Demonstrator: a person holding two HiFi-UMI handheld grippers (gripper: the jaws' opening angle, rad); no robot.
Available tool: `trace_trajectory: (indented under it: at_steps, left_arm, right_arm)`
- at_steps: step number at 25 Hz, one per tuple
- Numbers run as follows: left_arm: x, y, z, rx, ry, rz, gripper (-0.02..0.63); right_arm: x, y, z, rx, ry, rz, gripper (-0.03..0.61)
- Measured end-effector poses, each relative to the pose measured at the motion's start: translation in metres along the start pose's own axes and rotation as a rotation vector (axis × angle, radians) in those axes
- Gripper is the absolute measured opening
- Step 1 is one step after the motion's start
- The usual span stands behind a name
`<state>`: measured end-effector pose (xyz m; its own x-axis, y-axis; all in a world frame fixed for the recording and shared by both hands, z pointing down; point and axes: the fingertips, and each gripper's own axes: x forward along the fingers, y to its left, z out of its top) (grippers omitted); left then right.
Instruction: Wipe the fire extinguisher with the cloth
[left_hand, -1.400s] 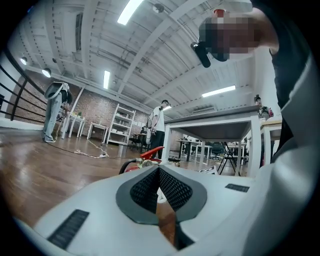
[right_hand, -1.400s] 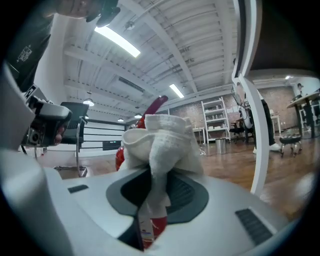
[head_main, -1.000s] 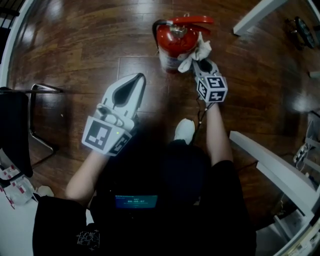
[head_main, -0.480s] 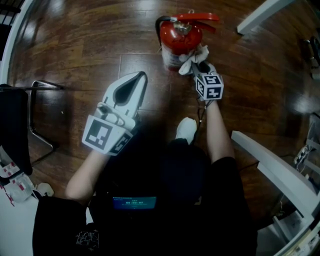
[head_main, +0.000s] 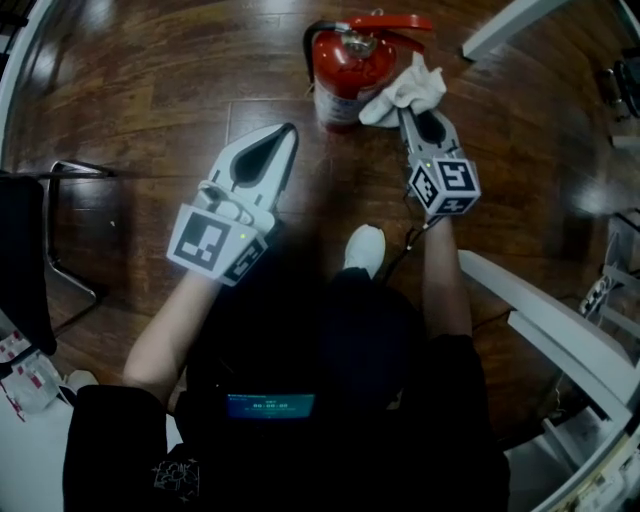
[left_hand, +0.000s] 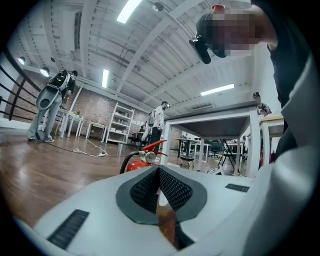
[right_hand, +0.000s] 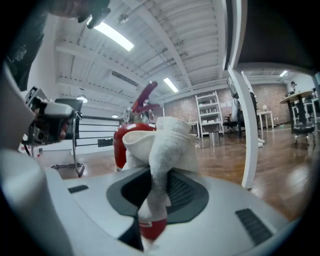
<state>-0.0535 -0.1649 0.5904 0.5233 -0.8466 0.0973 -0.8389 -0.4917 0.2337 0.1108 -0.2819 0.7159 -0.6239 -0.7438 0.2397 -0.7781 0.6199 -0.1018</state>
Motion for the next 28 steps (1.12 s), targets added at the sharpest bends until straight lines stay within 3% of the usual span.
trace_trajectory:
  at_steps: [8, 14, 19, 28]
  left_arm:
    - [0.021, -0.003, -0.003, 0.027, 0.001, -0.05, 0.003]
    - [0.031, 0.001, -0.002, 0.011, -0.018, -0.041, 0.003]
    - [0.03, -0.005, -0.001, 0.012, -0.023, -0.055, 0.003]
    - [0.023, -0.005, -0.011, 0.006, -0.004, -0.05, 0.003]
  right_arm:
    - [-0.04, 0.034, 0.123, -0.05, -0.251, 0.066, 0.095]
    - [-0.034, 0.052, 0.178, -0.056, -0.278, 0.106, 0.095]
    - [-0.021, 0.057, 0.162, -0.031, -0.199, 0.125, 0.095]
    - [0.009, 0.086, 0.072, -0.093, 0.006, 0.143, 0.094]
